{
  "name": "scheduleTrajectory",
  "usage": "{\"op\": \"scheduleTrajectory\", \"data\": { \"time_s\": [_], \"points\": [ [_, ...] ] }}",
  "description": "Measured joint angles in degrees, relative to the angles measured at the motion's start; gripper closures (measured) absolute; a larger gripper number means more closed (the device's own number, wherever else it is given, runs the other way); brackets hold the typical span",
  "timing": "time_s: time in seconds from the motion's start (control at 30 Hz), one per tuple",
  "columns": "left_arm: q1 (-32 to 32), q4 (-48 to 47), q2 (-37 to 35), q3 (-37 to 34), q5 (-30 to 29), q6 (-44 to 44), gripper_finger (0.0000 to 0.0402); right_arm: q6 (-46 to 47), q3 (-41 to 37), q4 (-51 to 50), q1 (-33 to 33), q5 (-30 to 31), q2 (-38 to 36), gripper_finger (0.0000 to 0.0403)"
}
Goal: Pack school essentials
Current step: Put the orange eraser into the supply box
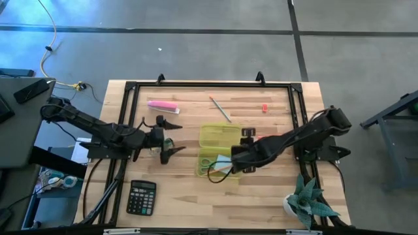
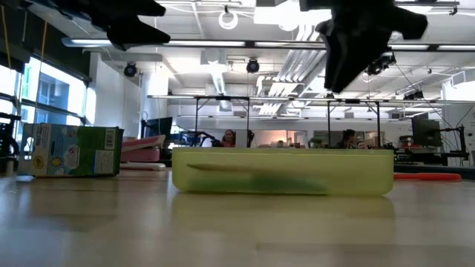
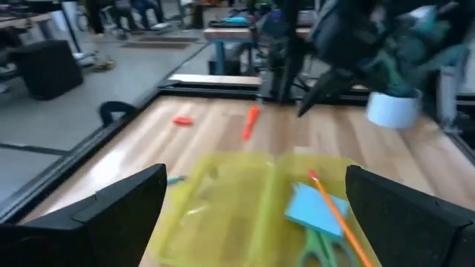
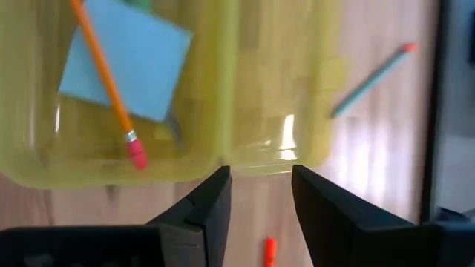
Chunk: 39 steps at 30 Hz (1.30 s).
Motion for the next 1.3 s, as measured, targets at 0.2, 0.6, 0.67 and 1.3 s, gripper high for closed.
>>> {"op": "scheduleTrajectory", "data": {
  "time_s": [0.2,0.6,0.67,1.3],
  "points": [
    [9.8,-2.1,0.2,3.2,8.4,1.1,0.0002,4.2,0.0,-0.9,-0.2,3.6,-7.3,0.0268],
    [26.3,-11.9,0.2,7.6,18.2,-0.9,0.0002,7.1,0.0,-3.4,-1.0,5.8,-13.5,0.0268],
    [28.3,-13.5,0.2,8.1,20.2,-1.1,0.0002,7.1,0.0,-4.2,-1.8,6.4,-13.6,0.0268],
    [36.0,-15.2,0.2,8.3,23.6,5.1,0.0002,-8.8,0.0,-6.2,-25.8,-5.8,-17.4,0.0268]
  ]
}}
